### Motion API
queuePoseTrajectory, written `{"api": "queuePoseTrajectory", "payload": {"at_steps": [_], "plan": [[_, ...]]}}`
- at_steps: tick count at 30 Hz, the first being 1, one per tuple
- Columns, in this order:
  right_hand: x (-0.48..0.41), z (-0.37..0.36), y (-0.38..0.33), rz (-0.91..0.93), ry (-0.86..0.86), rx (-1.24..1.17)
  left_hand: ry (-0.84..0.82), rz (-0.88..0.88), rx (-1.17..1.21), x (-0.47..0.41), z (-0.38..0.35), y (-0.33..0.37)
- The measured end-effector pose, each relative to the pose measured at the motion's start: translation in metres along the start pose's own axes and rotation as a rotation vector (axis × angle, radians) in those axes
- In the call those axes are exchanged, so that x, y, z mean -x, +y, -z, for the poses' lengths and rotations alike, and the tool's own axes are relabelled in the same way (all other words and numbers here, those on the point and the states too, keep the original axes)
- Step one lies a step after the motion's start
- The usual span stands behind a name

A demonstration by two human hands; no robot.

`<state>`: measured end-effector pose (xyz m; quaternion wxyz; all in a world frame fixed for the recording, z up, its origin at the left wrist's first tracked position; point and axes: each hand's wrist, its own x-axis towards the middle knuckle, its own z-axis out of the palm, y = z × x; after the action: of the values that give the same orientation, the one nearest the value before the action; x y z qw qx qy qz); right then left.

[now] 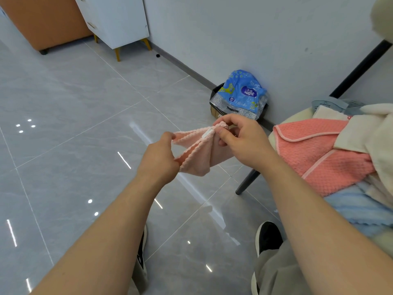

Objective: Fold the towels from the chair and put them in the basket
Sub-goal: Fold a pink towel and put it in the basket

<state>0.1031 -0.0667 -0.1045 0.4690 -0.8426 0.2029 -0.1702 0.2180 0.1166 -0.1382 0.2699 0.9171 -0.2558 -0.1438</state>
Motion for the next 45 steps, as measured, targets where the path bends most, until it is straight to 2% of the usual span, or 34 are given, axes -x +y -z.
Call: {"api": "queuePoseTrajectory", "payload": {"at_steps": [11,16,21,24,27,31,36,38,41,43,44,45], "plan": [[0.000,0.002,0.004,0.025,-0.033,-0.004,-0.128,-0.045,-0.056,-0.003,-0.002,-0.001],[-0.001,0.003,0.009,0.010,-0.049,0.010,-0.192,-0.025,-0.269,-0.009,0.000,-0.006],[-0.001,0.004,0.014,-0.029,-0.117,0.064,-0.044,0.036,-0.367,-0.014,0.003,-0.014],[0.000,0.005,0.015,-0.023,-0.085,0.136,0.081,-0.020,-0.341,-0.014,0.006,-0.018],[0.000,0.006,0.018,-0.055,-0.078,0.192,0.105,-0.048,-0.336,-0.013,0.010,-0.017],[-0.001,0.004,0.021,-0.131,-0.104,0.177,0.021,-0.025,-0.407,-0.013,0.012,-0.016],[-0.002,0.004,0.018,-0.200,-0.148,0.029,-0.067,-0.007,-0.427,-0.015,0.014,-0.015],[-0.001,0.005,0.021,-0.217,-0.221,0.005,-0.136,-0.009,-0.421,-0.014,0.015,-0.015],[0.002,0.009,0.025,-0.252,-0.440,0.185,-0.252,0.016,-0.449,-0.012,0.015,-0.017],[0.006,0.005,0.027,-0.292,-0.545,0.300,-0.179,-0.016,-0.414,-0.010,0.014,-0.014],[0.006,0.000,0.028,-0.262,-0.480,0.351,-0.055,-0.065,-0.377,-0.010,0.015,-0.012],[0.004,-0.005,0.028,-0.190,-0.316,0.410,0.112,-0.125,-0.330,-0.009,0.016,-0.009]]}}
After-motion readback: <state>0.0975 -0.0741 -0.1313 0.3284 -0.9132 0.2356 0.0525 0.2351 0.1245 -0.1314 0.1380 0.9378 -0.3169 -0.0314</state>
